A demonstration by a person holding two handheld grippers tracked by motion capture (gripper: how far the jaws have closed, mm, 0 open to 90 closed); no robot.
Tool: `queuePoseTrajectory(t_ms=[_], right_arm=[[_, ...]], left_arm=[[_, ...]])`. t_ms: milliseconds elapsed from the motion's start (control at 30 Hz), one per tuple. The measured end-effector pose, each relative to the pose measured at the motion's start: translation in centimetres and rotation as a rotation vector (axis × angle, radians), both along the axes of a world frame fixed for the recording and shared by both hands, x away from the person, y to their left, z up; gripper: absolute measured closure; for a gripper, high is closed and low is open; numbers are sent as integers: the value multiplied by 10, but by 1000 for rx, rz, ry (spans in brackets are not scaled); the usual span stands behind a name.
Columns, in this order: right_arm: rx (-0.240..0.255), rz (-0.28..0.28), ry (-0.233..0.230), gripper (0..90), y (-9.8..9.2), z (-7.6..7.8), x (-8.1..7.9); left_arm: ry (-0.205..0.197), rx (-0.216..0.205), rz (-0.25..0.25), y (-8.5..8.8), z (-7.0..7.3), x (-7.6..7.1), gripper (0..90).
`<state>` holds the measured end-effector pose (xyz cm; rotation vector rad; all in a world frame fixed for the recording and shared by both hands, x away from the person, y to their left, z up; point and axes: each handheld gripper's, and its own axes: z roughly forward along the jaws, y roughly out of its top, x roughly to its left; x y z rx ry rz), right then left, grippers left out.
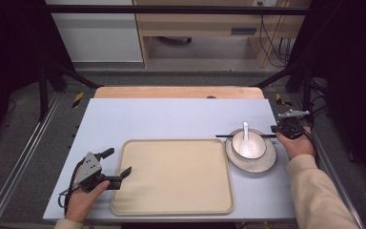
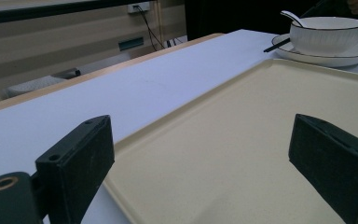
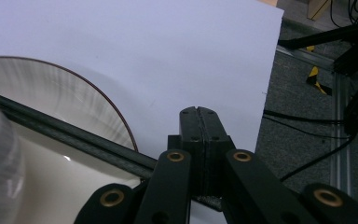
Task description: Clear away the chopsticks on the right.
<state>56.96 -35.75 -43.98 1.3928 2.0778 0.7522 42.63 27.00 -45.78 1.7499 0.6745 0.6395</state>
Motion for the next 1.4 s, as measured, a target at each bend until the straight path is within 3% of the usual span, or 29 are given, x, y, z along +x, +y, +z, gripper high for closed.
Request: queuePoseTrajectory(t_ms=[233, 567, 600, 700, 767, 900, 1400], right_arm=[[-50, 13, 49, 900, 1, -3, -1], [-31, 21, 90, 900, 2, -4, -42], [-26, 22, 67, 898, 1, -2, -52], [-8, 67, -4, 857, 2, 4, -62], [25, 126, -28, 818, 5, 5, -62], [32, 184, -20, 775, 8, 0, -56], [65, 201, 13, 787, 6, -7, -48]], left_arm=[[3, 4, -6, -1, 0, 0, 67], [10, 8, -17, -3, -1, 0, 70], [10, 5, -16, -4, -1, 0, 71], [11, 6, -17, -4, -2, 0, 71], [13, 8, -16, -4, -2, 0, 71], [10, 9, -18, -4, -1, 0, 73], [19, 17, -21, -4, -3, 1, 75]])
